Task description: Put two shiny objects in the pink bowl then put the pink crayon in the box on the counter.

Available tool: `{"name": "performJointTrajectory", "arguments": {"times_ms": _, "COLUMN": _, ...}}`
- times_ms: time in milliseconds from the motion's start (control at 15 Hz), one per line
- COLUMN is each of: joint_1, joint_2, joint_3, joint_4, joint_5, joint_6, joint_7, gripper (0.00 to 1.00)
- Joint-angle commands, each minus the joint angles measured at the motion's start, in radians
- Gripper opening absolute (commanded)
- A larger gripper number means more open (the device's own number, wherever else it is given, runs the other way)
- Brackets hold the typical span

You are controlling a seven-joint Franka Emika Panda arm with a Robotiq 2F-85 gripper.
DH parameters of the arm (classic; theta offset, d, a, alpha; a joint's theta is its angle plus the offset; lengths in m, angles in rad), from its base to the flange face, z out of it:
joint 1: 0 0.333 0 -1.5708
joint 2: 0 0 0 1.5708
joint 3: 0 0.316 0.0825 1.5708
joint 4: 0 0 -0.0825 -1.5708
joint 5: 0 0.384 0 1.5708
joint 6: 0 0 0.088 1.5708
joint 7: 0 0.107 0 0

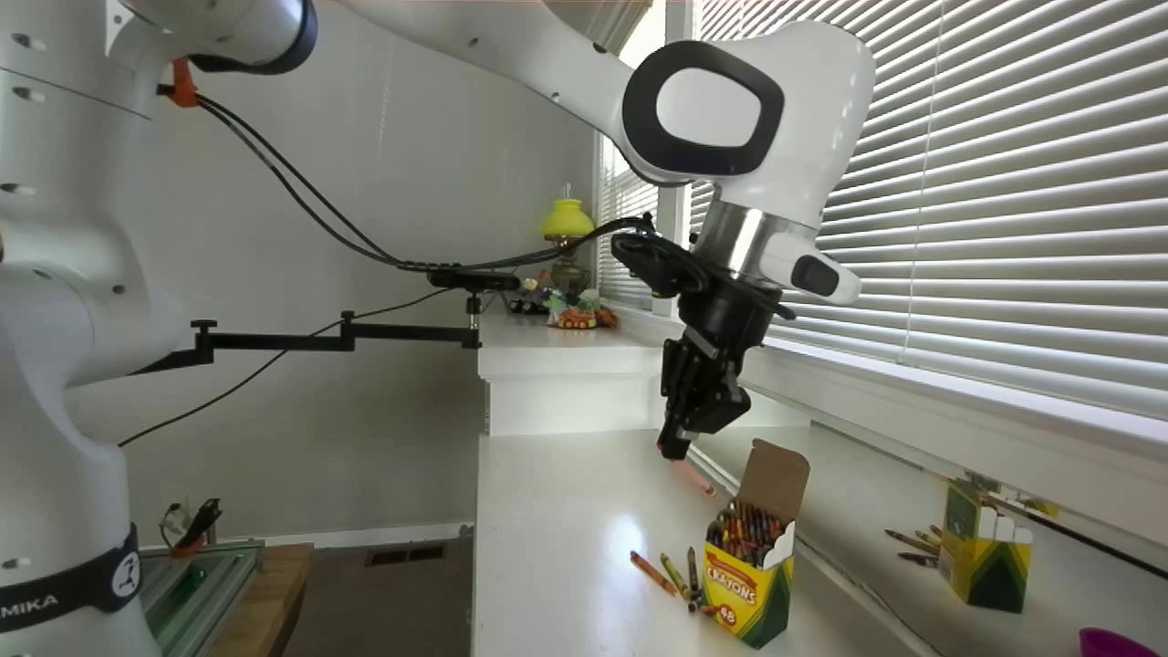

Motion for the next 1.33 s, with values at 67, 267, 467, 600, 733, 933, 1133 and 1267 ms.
{"name": "performJointTrajectory", "arguments": {"times_ms": 67, "joint_1": 0.006, "joint_2": 0.143, "joint_3": -0.018, "joint_4": 0.199, "joint_5": 0.114, "joint_6": -0.103, "joint_7": 0.100, "gripper": 0.02}}
{"name": "performJointTrajectory", "arguments": {"times_ms": 267, "joint_1": -0.001, "joint_2": 0.204, "joint_3": -0.017, "joint_4": 0.278, "joint_5": 0.164, "joint_6": -0.132, "joint_7": 0.158, "gripper": 0.02}}
{"name": "performJointTrajectory", "arguments": {"times_ms": 467, "joint_1": -0.009, "joint_2": 0.256, "joint_3": -0.020, "joint_4": 0.339, "joint_5": 0.197, "joint_6": -0.151, "joint_7": 0.217, "gripper": 0.02}}
{"name": "performJointTrajectory", "arguments": {"times_ms": 600, "joint_1": -0.017, "joint_2": 0.291, "joint_3": -0.021, "joint_4": 0.380, "joint_5": 0.214, "joint_6": -0.170, "joint_7": 0.254, "gripper": 0.02}}
{"name": "performJointTrajectory", "arguments": {"times_ms": 733, "joint_1": -0.026, "joint_2": 0.320, "joint_3": -0.021, "joint_4": 0.413, "joint_5": 0.232, "joint_6": -0.181, "joint_7": 0.282, "gripper": 0.02}}
{"name": "performJointTrajectory", "arguments": {"times_ms": 933, "joint_1": -0.038, "joint_2": 0.359, "joint_3": -0.019, "joint_4": 0.461, "joint_5": 0.255, "joint_6": -0.200, "joint_7": 0.318, "gripper": 0.02}}
{"name": "performJointTrajectory", "arguments": {"times_ms": 1133, "joint_1": -0.048, "joint_2": 0.393, "joint_3": -0.017, "joint_4": 0.500, "joint_5": 0.275, "joint_6": -0.212, "joint_7": 0.348, "gripper": 0.02}}
{"name": "performJointTrajectory", "arguments": {"times_ms": 1267, "joint_1": -0.053, "joint_2": 0.413, "joint_3": -0.014, "joint_4": 0.522, "joint_5": 0.288, "joint_6": -0.219, "joint_7": 0.365, "gripper": 0.02}}
